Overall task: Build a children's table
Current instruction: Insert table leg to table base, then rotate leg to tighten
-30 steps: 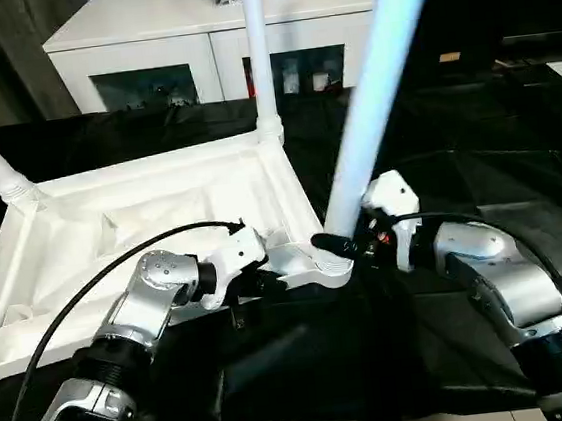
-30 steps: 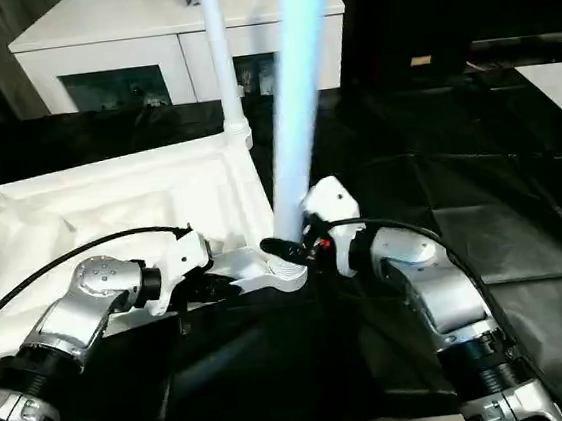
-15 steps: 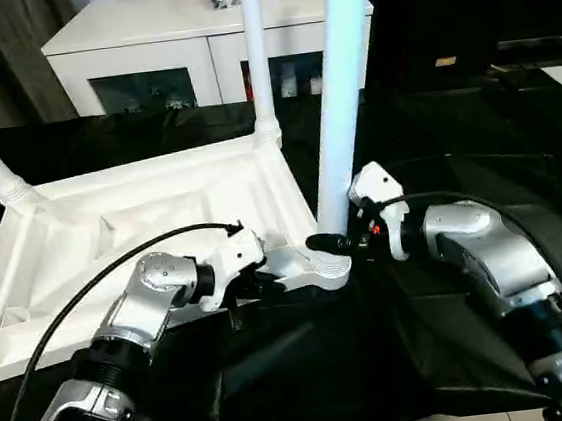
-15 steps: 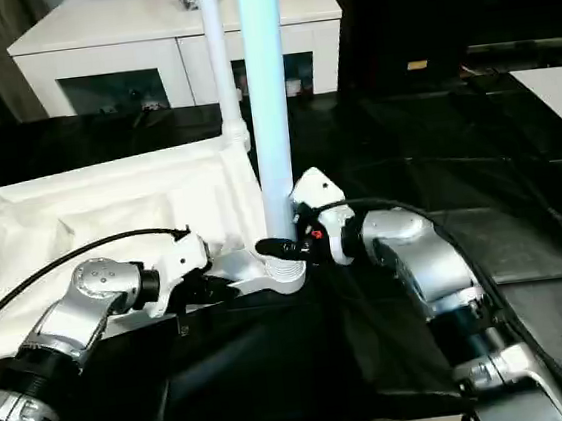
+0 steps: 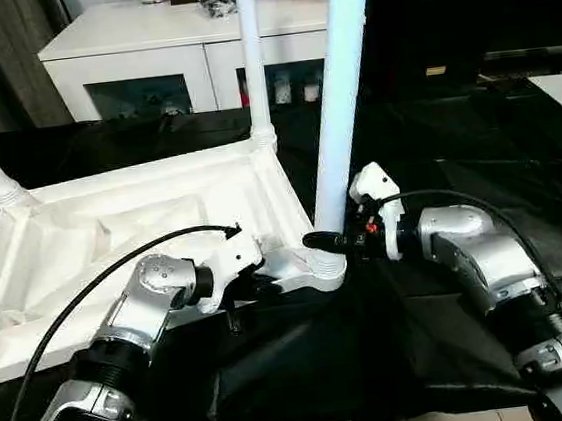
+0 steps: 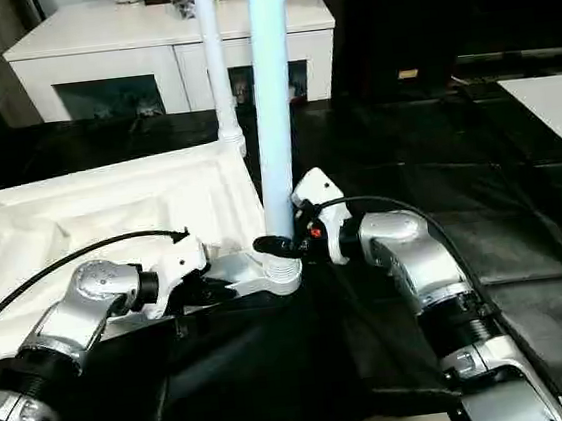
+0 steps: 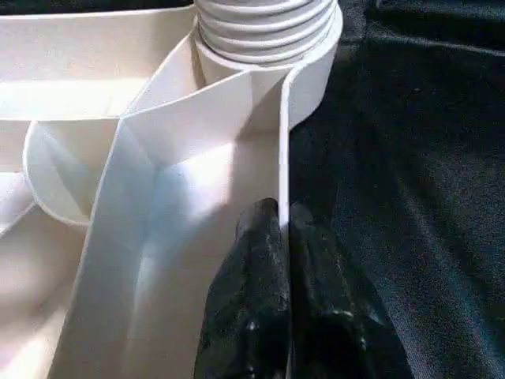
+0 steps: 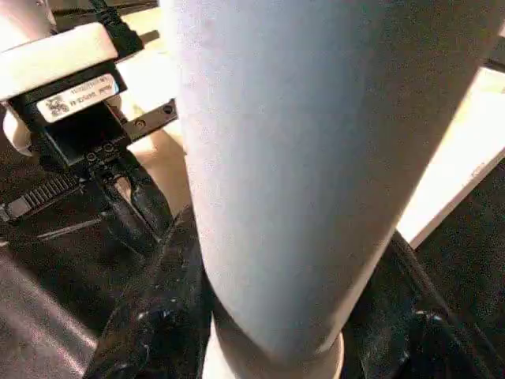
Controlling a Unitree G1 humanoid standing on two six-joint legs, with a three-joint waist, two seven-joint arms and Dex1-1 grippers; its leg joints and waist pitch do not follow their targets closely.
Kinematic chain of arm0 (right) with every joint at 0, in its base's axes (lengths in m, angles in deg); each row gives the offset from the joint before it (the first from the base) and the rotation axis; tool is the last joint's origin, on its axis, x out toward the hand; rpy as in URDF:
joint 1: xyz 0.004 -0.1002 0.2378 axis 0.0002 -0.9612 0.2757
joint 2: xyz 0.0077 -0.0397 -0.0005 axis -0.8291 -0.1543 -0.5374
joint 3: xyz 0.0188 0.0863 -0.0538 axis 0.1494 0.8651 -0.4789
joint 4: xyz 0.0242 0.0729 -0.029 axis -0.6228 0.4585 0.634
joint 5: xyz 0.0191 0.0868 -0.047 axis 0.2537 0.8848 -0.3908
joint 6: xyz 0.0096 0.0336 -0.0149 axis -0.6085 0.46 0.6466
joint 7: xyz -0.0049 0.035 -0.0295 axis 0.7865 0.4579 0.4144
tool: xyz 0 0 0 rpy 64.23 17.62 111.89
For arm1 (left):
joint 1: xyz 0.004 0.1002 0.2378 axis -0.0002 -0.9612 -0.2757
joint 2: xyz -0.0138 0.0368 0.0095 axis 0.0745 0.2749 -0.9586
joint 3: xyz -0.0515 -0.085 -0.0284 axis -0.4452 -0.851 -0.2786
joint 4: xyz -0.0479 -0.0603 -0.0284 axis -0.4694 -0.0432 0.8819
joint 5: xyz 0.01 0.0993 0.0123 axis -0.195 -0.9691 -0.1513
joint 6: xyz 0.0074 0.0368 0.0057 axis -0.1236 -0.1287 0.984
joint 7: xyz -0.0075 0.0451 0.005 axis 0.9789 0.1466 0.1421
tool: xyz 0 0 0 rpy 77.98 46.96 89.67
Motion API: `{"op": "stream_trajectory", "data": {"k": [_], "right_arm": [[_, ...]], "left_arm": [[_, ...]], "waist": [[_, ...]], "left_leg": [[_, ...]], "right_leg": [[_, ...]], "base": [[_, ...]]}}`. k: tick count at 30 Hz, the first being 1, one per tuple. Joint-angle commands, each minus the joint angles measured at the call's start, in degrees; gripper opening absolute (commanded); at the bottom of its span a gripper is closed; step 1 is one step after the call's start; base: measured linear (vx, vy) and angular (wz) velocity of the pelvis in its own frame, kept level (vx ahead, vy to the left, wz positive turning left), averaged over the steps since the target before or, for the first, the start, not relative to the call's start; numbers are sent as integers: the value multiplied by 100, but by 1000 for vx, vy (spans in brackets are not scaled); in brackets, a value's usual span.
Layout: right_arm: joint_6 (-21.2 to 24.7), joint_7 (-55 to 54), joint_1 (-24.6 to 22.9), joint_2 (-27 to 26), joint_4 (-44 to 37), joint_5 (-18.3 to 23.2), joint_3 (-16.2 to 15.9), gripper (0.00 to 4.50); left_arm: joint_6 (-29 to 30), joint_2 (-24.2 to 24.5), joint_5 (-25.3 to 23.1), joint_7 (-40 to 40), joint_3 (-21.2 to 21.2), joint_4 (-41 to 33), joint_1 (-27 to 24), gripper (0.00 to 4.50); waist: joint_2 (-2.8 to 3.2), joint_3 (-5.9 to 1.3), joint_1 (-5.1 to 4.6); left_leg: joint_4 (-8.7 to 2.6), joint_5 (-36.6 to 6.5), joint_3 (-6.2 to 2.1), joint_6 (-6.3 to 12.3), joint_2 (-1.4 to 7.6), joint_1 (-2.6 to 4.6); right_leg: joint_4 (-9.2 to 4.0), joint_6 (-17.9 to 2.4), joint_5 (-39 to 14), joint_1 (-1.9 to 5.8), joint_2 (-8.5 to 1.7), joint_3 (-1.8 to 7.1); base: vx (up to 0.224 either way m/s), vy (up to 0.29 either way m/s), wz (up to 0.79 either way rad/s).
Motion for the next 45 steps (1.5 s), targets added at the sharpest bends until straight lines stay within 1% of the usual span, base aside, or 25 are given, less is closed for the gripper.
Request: {"op": "stream_trajectory", "data": {"k": [1, 5, 9, 10, 11, 12, 14, 15, 16, 17, 18, 20, 21, 23, 24, 25, 26, 27, 29, 30, 32, 35, 40, 42, 45], "right_arm": [[217, -9, -311, 18, 566, -308, -295, 184], [85, -163, -276, -53, 746, -383, -277, 184], [6, -1037, -174, -289, 1096, -515, -43, 184], [50, -1471, -121, -406, 1234, -532, 101, 184], [84, -1752, -87, -485, 1319, -538, 196, 184], [77, -2170, -53, -609, 1432, -568, 306, 184], [83, -2514, -26, -711, 1524, -606, 377, 184], [44, -2885, 14, -836, 1652, -653, 434, 184], [6, -3133, 48, -920, 1754, -682, 470, 184], [2, -3599, 172, -1096, 2022, -706, 545, 184], [-3, -3731, 214, -1147, 2109, -715, 565, 184], [-57, -4321, 443, -1386, 2568, -711, 675, 184], [-126, -4598, 577, -1505, 2834, -691, 726, 184], [-190, -4893, 726, -1632, 3123, -640, 810, 184], [-190, -4893, 726, -1632, 3123, -640, 810, 184], [-228, -5175, 874, -1758, 3411, -549, 945, 184], [-233, -5275, 927, -1801, 3512, -515, 996, 184], [-236, -5324, 954, -1822, 3562, -502, 1021, 184], [-279, -5373, 1005, -1849, 3651, -544, 1022, 184], [-337, -5439, 1073, -1881, 3780, -566, 1058, 184], [-371, -5480, 1115, -1900, 3860, -570, 1087, 184], [-516, -5498, 1220, -1897, 4010, -590, 1102, 184], [-901, -5176, 1422, -1974, 4081, -406, 1305, 184], [-1005, -5056, 1511, -1955, 4045, -428, 1285, 240], [-1051, -4957, 1587, -1936, 4005, -403, 1312, 260]], "left_arm": [[78, 21, -68, 231, -40, 168, -38, 0], [47, 52, -88, 237, -39, 240, -26, 0], [211, 27, -115, 457, -107, 312, 3, 0], [298, -21, -134, 644, -158, 356, 35, 0], [352, -53, -147, 768, -192, 387, 56, 0], [522, -152, -162, 1047, -267, 419, 112, 0], [711, -261, -166, 1323, -349, 436, 165, 0], [970, -427, -142, 1678, -468, 480, 249, 0], [1141, -539, -123, 1914, -549, 517, 308, 0], [1360, -733, -163, 2335, -611, 649, 440, 0], [1411, -784, -184, 2449, -616, 692, 479, 0], [1544, -1046, -256, 2813, -577, 851, 636, 0], [1605, -1232, -266, 2945, -546, 868, 716, 0], [1684, -1451, -272, 3008, -492, 805, 791, 0], [1684, -1451, -272, 3008, -492, 805, 791, 0], [1791, -1695, -231, 3035, -464, 659, 856, 0], [1840, -1778, -208, 3037, -456, 597, 875, 0], [1867, -1816, -193, 3040, -455, 567, 883, 0], [1897, -1846, -195, 3061, -437, 556, 900, 0], [1913, -1856, -200, 3106, -423, 585, 908, 0], [1920, -1860, -203, 3134, -415, 606, 910, 0], [1891, -1776, -247, 3147, -416, 675, 841, 0], [1936, -1719, -272, 3193, -474, 690, 865, 0], [1935, -1698, -260, 3191, -483, 690, 871, 0], [1928, -1686, -252, 3193, -486, 696, 873, 0]], "waist": [[-21, -180, 27], [-36, -173, 16], [-32, -136, -44], [-40, -116, -100], [-14, -113, -99], [-54, -107, -123], [-35, -105, -139], [-41, -117, -156], [-42, -103, -175], [-45, -104, -204], [-30, -102, -214], [-20, -107, -250], [-26, -105, -259], [-32, -79, -249], [-27, -76, -256], [-35, -85, -259], [-23, -97, -258], [-48, -103, -262], [-47, -110, -233], [-70, -114, -234], [-63, -110, -224], [-88, -112, -219], [-68, -99, -226], [-59, -96, -230], [-61, -94, -231]], "left_leg": [[-538, -1651, -181, 36, 411, 9], [-545, -1701, -187, 46, 413, 1], [-584, -2017, -226, -66, 410, -5], [-604, -2257, -267, -158, 387, -14], [-611, -2361, -285, -191, 386, 0], [-608, -2548, -300, -216, 383, 28], [-605, -2659, -309, -245, 375, 82], [-625, -2660, -317, -236, 376, 72], [-642, -2650, -313, -239, 374, 63], [-636, -2730, -306, -237, 364, 90], [-634, -2778, -311, -247, 356, 105], [-644, -2925, -327, -240, 349, 110], [-654, -2954, -327, -224, 350, 101], [-630, -3186, -298, -178, 340, 189], [-630, -3241, -298, -170, 327, 198], [-649, -3274, -301, -154, 339, 194], [-652, -3245, -320, -173, 336, 162], [-682, -3219, -322, -168, 347, 137], [-683, -3146, -288, -158, 345, 146], [-681, -3123, -281, -151, 347, 138], [-679, -3079, -272, -130, 345, 136], [-680, -3049, -265, -104, 344, 137], [-692, -3187, -272, -113, 347, 147], [-697, -3237, -283, -113, 349, 150], [-703, -3284, -290, -125, 357, 153]], "right_leg": [[-536, -1185, -2009, 150, -551, 313], [-546, -1176, -2127, 142, -560, 310], [-567, -1047, -2611, 110, -562, 305], [-593, -872, -3116, 100, -566, 282], [-613, -791, -3286, 95, -571, 272], [-660, -662, -3578, 64, -579, 264], [-704, -577, -3718, 21, -578, 258], [-692, -592, -3563, 45, -569, 252], [-705, -606, -3468, 48, -563, 239], [-717, -628, -3442, 20, -549, 233], [-724, -644, -3425, 9, -548, 223], [-746, -639, -3380, 26, -550, 195], [-757, -646, -3289, 21, -543, 201], [-819, -643, -3390, -63, -542, 192], [-832, -614, -3427, -61, -527, 172], [-838, -597, -3391, -43, -537, 176], [-811, -605, -3287, -19, -544, 172], [-802, -618, -3093, 6, -531, 165], [-784, -711, -2781, -14, -528, 203], [-780, -736, -2752, -13, -537, 208], [-783, -760, -2747, -20, -547, 221], [-789, -748, -2808, -19, -549, 224], [-812, -685, -2982, -41, -544, 219], [-816, -661, -3038, -40, -538, 210], [-815, -675, -3040, -43, -540, 208]], "base": [[0, 0, 0], [0, 0, 0], [0, 0, 0], [0, 0, 0], [0, 0, 0], [0, 0, 0], [0, 0, 0], [0, 0, 0], [0, 0, 0], [0, 0, 0], [0, 0, 0], [0, 0, 0], [0, 0, 0], [0, 0, 0], [0, 0, 0], [0, 0, 0], [0, 0, 0], [0, 0, 0], [0, 0, 0], [0, 0, 0], [0, 0, 0], [0, 0, 0], [0, 0, 0], [0, 0, 0], [0, 0, 0]]}}
